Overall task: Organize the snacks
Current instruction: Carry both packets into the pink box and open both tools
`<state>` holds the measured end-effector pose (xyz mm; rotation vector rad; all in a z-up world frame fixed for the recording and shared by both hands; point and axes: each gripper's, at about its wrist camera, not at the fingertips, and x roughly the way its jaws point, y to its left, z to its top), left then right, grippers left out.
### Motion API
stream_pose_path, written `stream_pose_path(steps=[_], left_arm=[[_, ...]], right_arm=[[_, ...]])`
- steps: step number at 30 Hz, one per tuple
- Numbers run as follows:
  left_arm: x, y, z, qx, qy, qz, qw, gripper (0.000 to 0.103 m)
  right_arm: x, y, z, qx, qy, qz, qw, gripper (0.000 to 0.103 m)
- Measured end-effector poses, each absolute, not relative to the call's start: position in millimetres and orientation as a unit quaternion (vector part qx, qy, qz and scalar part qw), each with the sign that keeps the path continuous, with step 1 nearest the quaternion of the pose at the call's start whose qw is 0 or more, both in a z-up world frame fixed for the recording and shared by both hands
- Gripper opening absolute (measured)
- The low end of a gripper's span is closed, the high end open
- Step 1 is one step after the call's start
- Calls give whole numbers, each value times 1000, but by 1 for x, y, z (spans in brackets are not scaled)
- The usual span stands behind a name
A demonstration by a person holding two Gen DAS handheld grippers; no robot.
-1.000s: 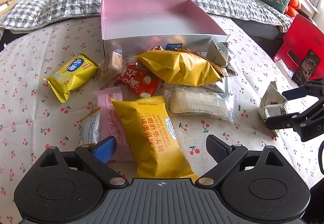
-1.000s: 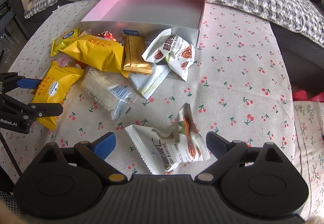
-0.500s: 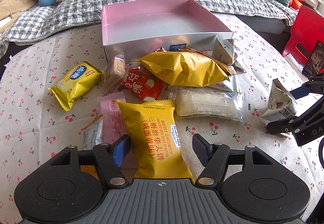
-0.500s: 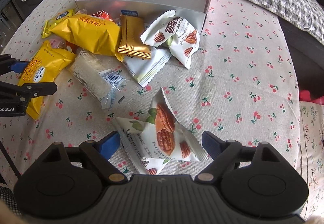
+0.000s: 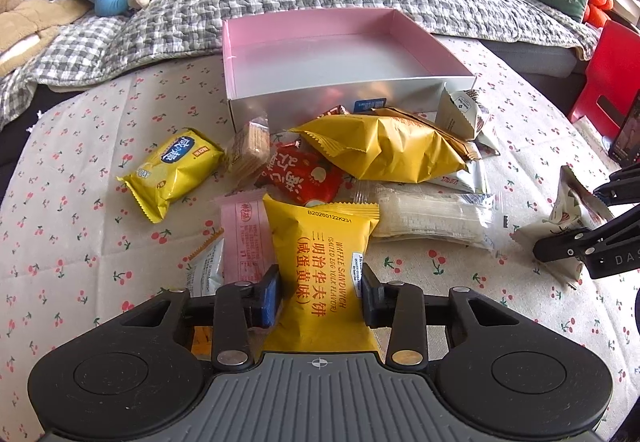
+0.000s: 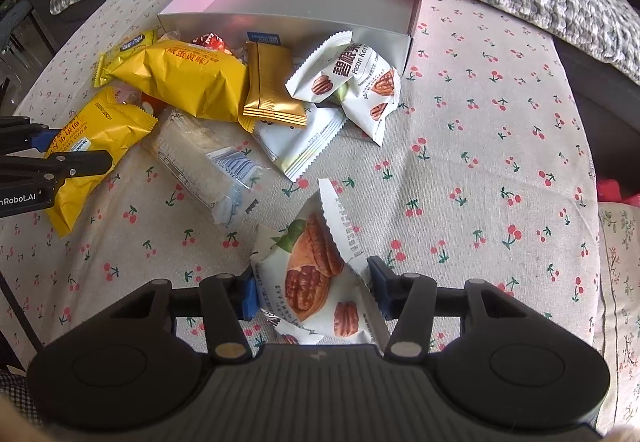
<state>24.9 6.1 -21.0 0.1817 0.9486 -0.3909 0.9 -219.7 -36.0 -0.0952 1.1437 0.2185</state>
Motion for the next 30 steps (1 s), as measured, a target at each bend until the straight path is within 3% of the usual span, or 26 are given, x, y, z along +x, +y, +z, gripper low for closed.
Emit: stream_pose_path(steps=[12,18,30], left_arm=[[20,19,17,30,434,-219,873,36],[33,18,41,-1,412,-220,884,35],[118,-6,53,-1,395,-192,898,35]], right_arm=[[15,-219,7,-12,481,100,871,49],[33,-229,23,61,463,95,879,49],[110,-252,16,124,455,74,879,49]])
